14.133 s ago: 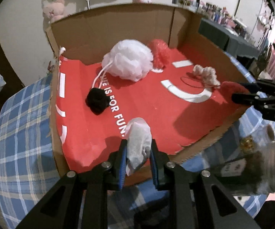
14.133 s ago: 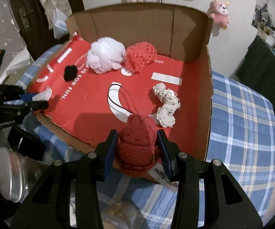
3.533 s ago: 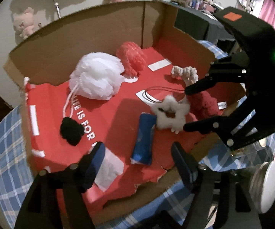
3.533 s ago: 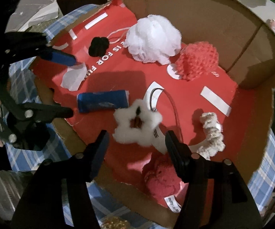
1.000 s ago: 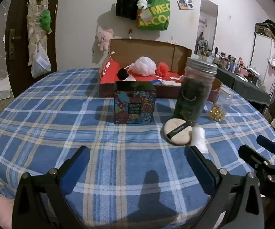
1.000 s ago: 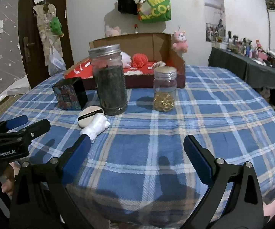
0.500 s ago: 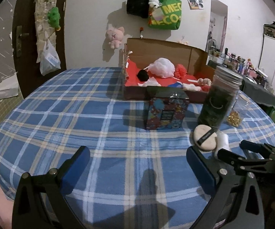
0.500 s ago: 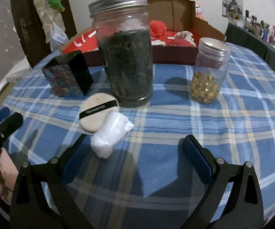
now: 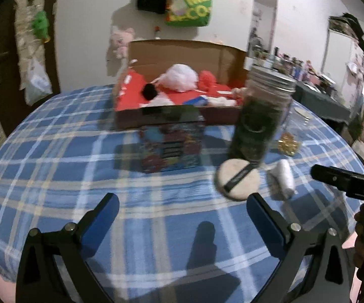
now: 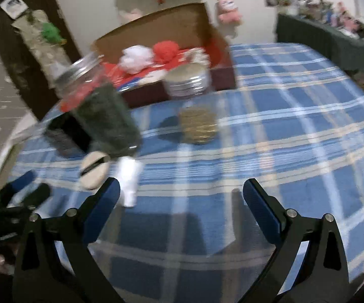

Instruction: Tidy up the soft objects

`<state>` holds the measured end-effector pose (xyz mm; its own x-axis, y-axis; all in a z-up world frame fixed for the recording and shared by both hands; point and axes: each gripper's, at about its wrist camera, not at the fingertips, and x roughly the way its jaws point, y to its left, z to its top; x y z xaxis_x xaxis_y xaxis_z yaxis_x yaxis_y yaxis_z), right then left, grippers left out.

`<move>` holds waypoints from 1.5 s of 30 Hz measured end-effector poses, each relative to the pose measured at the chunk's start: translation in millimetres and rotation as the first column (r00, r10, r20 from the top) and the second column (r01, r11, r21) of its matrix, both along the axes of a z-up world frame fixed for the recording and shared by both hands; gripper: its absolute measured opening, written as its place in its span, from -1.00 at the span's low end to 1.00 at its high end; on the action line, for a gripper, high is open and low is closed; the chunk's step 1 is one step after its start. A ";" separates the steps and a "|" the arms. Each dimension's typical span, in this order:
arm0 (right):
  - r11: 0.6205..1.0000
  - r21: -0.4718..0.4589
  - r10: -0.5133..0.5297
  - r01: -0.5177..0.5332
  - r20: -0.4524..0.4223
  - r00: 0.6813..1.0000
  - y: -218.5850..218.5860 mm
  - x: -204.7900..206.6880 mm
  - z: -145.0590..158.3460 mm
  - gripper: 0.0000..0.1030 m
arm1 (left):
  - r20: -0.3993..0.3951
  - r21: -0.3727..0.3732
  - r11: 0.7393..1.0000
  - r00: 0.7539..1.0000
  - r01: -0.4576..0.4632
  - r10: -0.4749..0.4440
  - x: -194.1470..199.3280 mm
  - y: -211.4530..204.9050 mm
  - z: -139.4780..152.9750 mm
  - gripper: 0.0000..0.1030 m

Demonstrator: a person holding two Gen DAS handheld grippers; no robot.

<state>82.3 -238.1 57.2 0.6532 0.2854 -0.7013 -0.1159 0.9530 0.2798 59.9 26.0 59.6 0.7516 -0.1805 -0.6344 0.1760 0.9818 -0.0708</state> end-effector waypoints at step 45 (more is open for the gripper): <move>0.972 -0.139 0.197 -0.191 0.033 0.980 30.6 6.9 -6.3 -0.46 | -0.133 0.017 0.964 0.956 0.266 -0.262 48.4 -67.5 -17.5 -0.50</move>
<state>89.2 -207.5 50.9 0.6271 0.3150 -0.7124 -0.3117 0.9396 0.1412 108.2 -41.5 42.1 0.5921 -0.3382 -0.7315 0.4209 0.9038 -0.0771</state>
